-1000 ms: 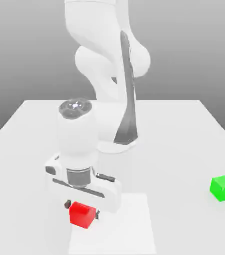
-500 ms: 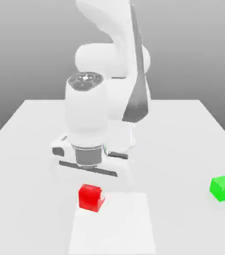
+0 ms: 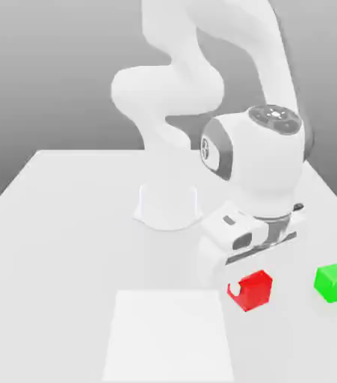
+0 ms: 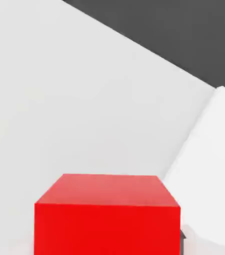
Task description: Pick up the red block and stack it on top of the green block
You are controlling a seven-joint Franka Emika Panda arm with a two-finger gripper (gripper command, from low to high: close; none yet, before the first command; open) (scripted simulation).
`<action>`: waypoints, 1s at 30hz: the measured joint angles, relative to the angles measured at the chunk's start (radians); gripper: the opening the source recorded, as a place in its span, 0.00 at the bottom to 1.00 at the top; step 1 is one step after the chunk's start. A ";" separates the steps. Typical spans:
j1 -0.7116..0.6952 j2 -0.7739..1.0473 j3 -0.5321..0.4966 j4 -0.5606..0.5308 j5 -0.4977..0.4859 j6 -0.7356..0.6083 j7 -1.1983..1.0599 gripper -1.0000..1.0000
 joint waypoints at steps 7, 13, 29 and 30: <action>0.122 -0.016 0.093 0.021 0.003 -0.027 -0.183 0.00; 0.234 -0.043 0.161 0.039 0.011 -0.048 -0.343 0.00; 0.306 0.144 0.089 0.058 -0.181 0.116 -0.256 1.00; 0.306 0.144 0.089 0.058 -0.181 0.116 -0.256 1.00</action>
